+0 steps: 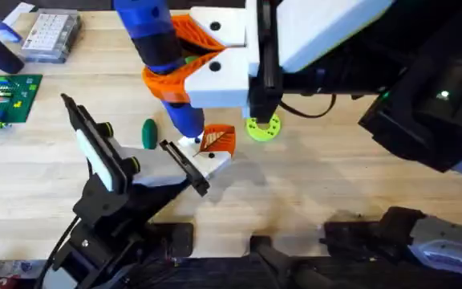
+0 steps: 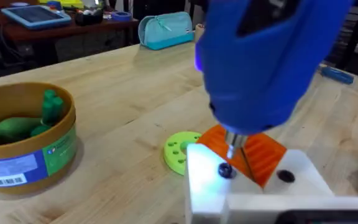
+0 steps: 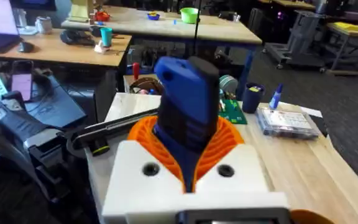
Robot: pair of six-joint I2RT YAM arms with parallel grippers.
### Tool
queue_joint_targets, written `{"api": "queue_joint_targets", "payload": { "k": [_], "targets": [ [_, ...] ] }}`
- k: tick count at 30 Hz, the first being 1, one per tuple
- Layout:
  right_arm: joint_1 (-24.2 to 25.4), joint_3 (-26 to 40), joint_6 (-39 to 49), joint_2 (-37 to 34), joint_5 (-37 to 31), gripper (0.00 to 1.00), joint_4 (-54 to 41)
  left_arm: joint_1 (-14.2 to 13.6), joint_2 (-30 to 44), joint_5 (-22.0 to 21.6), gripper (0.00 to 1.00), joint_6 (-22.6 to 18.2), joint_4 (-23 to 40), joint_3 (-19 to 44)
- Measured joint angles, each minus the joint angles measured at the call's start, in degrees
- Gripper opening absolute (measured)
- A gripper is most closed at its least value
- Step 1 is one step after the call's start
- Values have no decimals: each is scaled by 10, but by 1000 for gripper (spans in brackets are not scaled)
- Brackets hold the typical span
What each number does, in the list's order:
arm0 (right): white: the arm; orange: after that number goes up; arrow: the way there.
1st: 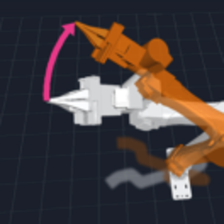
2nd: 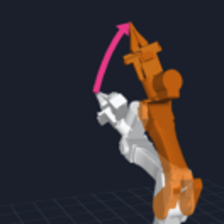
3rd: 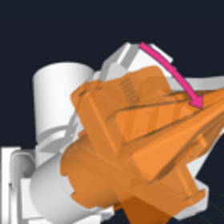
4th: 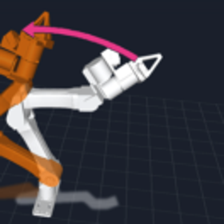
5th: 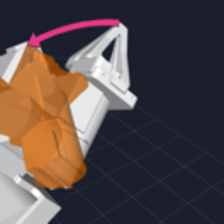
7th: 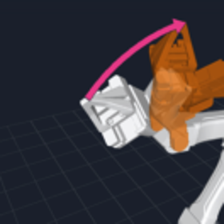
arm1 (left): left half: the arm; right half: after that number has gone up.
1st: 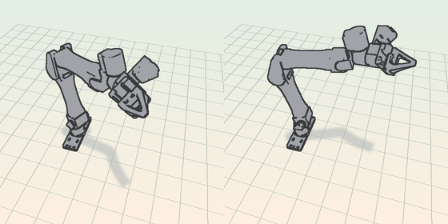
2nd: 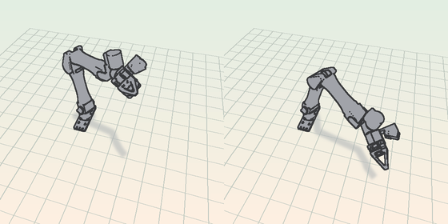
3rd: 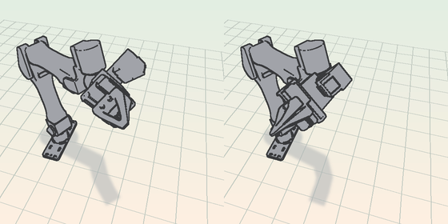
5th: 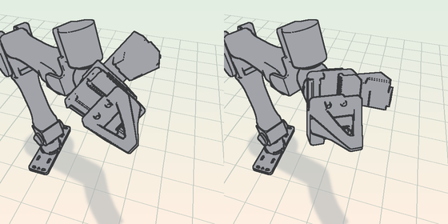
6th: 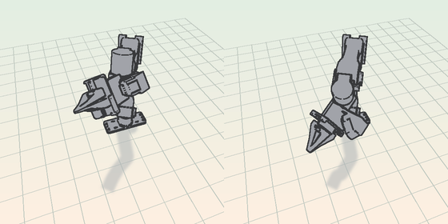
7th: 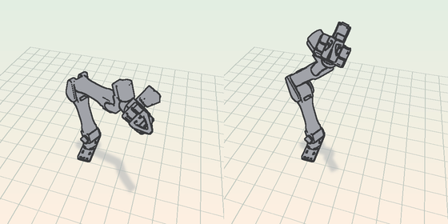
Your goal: Pick up the gripper from the table and insert it into the empty holder that is missing its gripper. Then pick up a screw, insert it into the mounting hole, and use the screwdriver to tighten it. Finally, clean up the table by picking up the vegetable and placing it into the bucket.
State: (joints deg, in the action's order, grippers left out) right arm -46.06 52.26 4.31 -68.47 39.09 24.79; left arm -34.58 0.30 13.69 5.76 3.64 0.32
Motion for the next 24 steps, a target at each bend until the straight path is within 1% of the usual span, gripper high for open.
{"api": "queue_joint_targets", "payload": {
  "k": [24],
  "targets": [
    [0, -1, 0, -13, 0, 38, -4, 0, 0, 0, 13, 0, 0, 0]
  ]
}}
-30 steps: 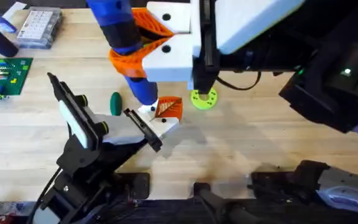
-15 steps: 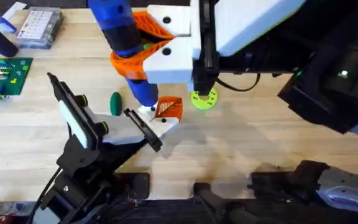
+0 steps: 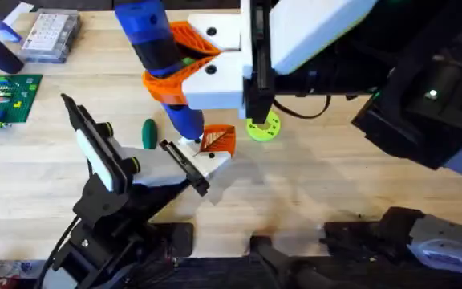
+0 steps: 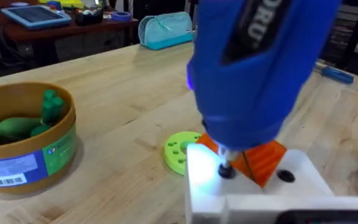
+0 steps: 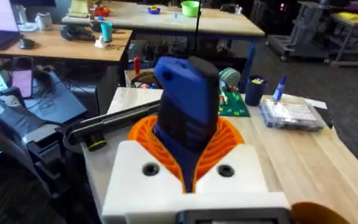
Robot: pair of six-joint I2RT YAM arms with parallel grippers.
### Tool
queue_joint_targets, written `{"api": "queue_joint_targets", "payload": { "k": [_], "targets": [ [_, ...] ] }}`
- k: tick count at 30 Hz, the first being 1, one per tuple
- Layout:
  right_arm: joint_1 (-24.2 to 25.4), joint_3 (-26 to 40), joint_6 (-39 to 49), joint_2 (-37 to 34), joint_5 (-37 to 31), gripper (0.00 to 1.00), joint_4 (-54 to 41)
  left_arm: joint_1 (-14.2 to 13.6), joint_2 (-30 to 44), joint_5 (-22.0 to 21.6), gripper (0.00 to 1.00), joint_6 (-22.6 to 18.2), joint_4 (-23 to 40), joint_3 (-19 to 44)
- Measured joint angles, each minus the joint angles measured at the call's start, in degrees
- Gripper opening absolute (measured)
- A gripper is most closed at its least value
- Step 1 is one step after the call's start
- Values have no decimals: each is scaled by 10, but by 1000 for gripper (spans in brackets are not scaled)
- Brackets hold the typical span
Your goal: Pick up the gripper from the table and insert it into the empty holder that is missing its gripper. Then pick up a screw, insert it into the mounting hole, and use the screwdriver to tighten it. Finally, clean up the table by picking up the vegetable and placing it into the bucket.
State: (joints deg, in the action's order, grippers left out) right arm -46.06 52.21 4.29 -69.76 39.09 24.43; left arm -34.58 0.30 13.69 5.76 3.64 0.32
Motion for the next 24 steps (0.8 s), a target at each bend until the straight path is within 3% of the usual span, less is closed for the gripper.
{"api": "queue_joint_targets", "payload": {
  "k": [24],
  "targets": [
    [0, 0, 0, 0, 0, 38, -13, 0, 0, 0, 13, 0, 0, 0]
  ]
}}
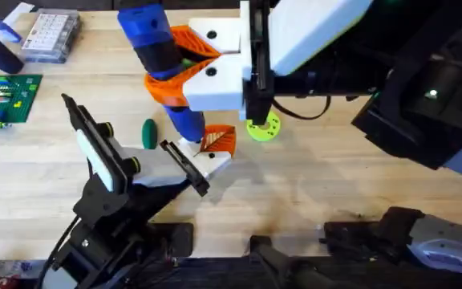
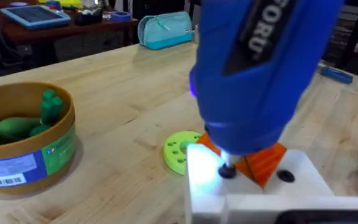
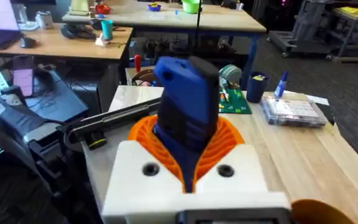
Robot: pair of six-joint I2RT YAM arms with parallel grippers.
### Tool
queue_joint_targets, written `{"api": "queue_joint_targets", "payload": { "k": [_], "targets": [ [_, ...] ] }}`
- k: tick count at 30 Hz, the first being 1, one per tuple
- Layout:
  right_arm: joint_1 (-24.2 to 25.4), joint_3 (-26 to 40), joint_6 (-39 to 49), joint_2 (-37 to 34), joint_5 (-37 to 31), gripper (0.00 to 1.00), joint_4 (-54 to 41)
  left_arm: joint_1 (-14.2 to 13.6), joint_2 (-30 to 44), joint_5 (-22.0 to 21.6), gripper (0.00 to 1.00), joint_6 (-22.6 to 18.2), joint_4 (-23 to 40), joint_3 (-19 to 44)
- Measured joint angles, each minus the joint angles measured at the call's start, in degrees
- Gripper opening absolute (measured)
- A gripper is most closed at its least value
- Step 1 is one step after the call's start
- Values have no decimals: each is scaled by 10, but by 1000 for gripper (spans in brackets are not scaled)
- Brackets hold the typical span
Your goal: Pick up the gripper from the table and insert it into the empty holder that is missing its gripper. Then pick up a screw, insert it into the mounting hole, and use the screwdriver to tighten it. Finally, clean up the table by picking up the vegetable and placing it into the bucket.
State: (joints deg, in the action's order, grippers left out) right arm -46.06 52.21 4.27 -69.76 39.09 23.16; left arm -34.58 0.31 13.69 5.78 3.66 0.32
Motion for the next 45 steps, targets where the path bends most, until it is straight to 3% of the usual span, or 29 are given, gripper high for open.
{"api": "queue_joint_targets", "payload": {
  "k": [45],
  "targets": [
    [16, 0, -28, 0, 0, 37, -6, 0, 0, 0, 13, 0, 0, 0]
  ]
}}
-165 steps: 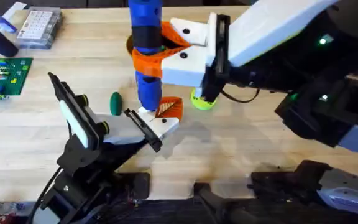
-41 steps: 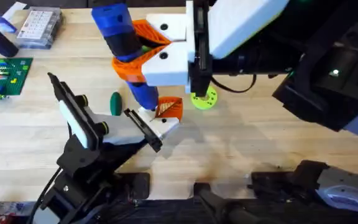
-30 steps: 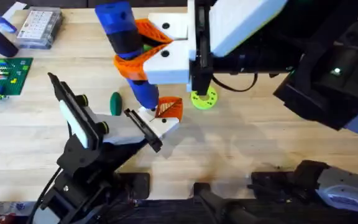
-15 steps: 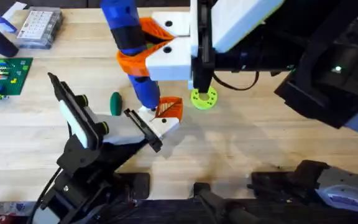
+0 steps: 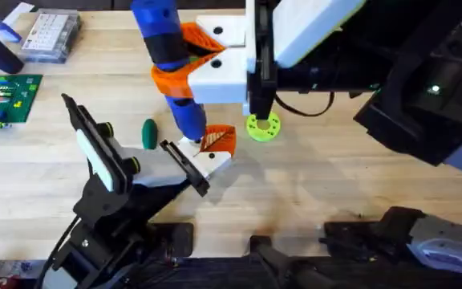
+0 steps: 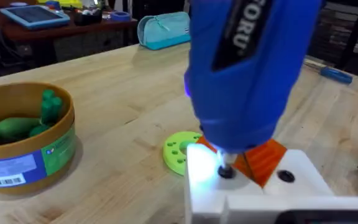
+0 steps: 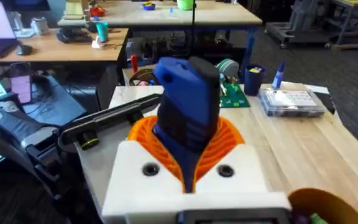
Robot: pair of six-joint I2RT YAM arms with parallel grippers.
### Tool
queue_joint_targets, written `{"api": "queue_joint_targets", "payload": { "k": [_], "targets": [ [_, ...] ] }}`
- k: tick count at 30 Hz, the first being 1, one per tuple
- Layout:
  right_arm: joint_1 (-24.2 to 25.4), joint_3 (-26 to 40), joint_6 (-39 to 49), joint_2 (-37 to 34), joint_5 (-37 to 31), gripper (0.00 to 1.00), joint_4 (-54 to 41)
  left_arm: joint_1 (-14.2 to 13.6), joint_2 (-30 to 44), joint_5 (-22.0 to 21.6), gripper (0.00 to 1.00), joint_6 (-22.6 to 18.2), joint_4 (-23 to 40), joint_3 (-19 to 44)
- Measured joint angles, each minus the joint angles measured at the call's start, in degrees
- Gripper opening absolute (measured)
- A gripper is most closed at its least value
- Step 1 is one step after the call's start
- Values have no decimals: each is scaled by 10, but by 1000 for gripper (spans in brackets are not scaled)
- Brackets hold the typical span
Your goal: Pick up the gripper from the table and insert it into the empty holder that is missing its gripper. Then pick up a screw, insert it into the mounting hole, and use the screwdriver to tighten it. Finally, clean up the table by picking up the vegetable and placing it into the bucket.
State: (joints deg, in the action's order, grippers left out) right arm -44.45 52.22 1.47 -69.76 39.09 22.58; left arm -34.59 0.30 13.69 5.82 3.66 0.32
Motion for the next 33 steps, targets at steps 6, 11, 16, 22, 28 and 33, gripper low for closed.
{"api": "queue_joint_targets", "payload": {
  "k": [6, 11, 16, 22, 28, 33],
  "targets": [
    [0, -4, -2, 0, 2, 38, 48, 0, 0, 0, 13, 0, 0, 0],
    [6, -4, -2, 6, 4, 37, 61, 0, 0, 0, 13, 0, 0, 0],
    [19, -2, -2, 21, 5, 38, 61, 0, 0, 0, 13, 0, 0, 0],
    [60, 0, 1, 23, 9, 37, 57, 0, 0, 0, 13, 0, 0, 0],
    [144, 2, 18, 23, 9, 38, 0, 0, 0, 0, 13, 0, 0, 0],
    [213, 2, 23, 23, 9, 37, -35, 0, 0, 0, 13, 0, 0, 0]
  ]
}}
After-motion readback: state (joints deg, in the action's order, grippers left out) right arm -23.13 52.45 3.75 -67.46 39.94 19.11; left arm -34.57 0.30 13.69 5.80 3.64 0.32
